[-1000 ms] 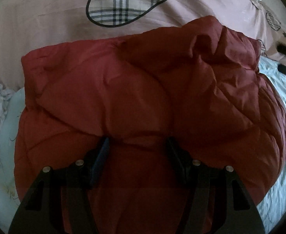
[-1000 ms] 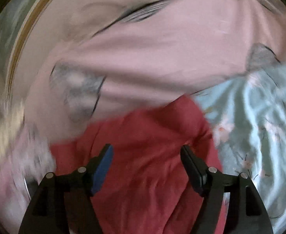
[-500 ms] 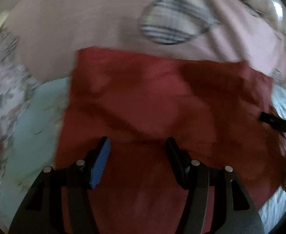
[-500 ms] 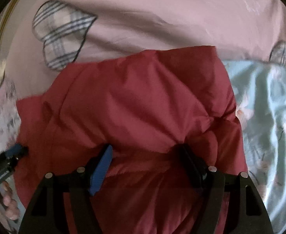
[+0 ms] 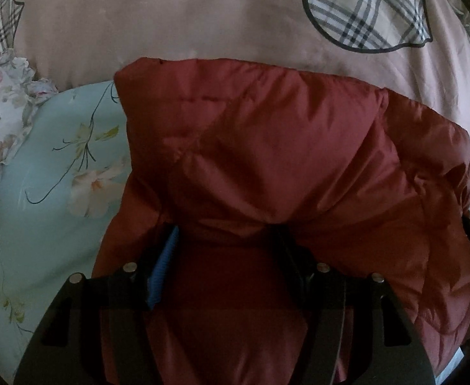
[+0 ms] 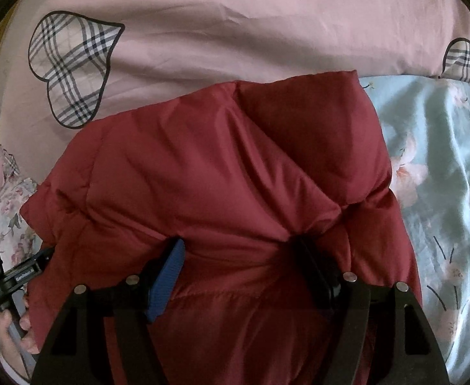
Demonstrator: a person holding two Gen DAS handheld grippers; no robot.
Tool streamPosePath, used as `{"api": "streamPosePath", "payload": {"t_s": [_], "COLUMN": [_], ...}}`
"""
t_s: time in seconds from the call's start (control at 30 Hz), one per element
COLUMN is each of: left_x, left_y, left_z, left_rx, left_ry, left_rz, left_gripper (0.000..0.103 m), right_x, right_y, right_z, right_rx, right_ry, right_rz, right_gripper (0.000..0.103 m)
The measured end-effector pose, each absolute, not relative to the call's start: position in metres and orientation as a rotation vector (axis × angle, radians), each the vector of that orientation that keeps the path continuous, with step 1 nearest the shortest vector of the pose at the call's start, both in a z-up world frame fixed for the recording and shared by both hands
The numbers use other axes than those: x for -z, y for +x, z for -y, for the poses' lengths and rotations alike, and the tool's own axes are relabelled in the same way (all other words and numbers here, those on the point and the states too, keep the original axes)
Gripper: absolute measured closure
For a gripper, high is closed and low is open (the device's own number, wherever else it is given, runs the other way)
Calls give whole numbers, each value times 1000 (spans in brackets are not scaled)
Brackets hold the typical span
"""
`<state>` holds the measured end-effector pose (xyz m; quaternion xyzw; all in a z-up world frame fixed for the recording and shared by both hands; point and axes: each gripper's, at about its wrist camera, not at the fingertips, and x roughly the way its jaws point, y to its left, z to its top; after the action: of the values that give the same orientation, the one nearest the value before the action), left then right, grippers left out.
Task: Fold large clothes
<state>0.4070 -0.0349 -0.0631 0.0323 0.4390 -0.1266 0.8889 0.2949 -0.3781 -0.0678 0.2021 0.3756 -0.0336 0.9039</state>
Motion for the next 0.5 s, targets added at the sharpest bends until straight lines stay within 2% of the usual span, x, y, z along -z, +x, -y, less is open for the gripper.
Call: {"api": "streamPosePath", "payload": {"t_s": [0.17, 0.5], "left_x": [57, 19], "left_y": [406, 356], "left_z": [34, -2], "left_rx": [264, 323], "left_ry": [72, -18], "left_rz": [-911, -839], "left_gripper": [42, 42], "right_x": [68, 46], "right_y": [302, 274], "right_z": [373, 371], "right_rx": [65, 43], "right_ry": [420, 377], "right_rz": [-780, -758], "right_gripper": [29, 29]}}
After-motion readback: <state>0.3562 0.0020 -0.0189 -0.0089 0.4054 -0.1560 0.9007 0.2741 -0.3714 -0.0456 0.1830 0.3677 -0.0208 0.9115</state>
